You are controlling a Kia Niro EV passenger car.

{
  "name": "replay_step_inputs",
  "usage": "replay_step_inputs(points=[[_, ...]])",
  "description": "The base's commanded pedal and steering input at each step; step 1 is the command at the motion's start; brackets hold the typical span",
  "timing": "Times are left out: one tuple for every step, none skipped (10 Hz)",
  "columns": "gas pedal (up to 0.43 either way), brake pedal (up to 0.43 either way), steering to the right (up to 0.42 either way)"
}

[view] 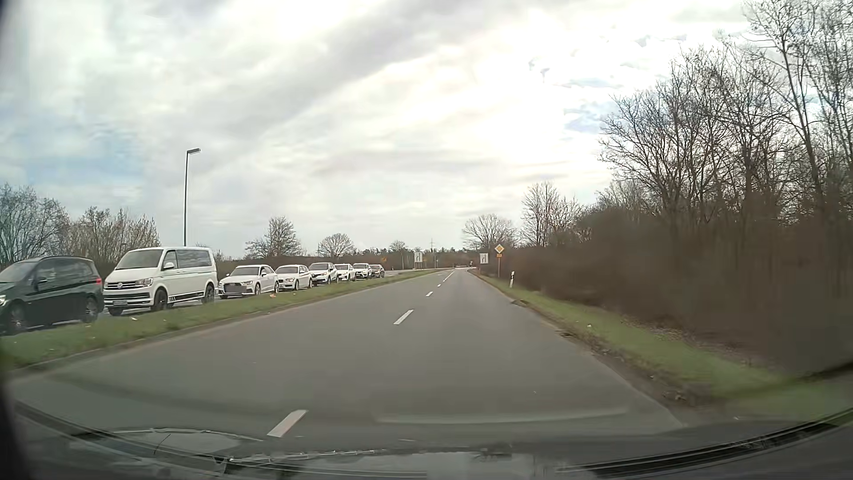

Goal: Follow the waypoints while adhering to traffic rules and regulations

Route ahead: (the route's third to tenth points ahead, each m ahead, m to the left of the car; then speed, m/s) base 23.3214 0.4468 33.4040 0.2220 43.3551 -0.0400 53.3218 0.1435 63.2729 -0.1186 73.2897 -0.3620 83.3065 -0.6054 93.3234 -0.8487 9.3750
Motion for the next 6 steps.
replay_step_inputs(points=[[0.370,0.000,0.006],[0.370,0.000,0.006],[0.378,0.000,0.006],[0.378,0.000,0.006],[0.378,0.000,0.006],[0.378,0.000,0.006]])
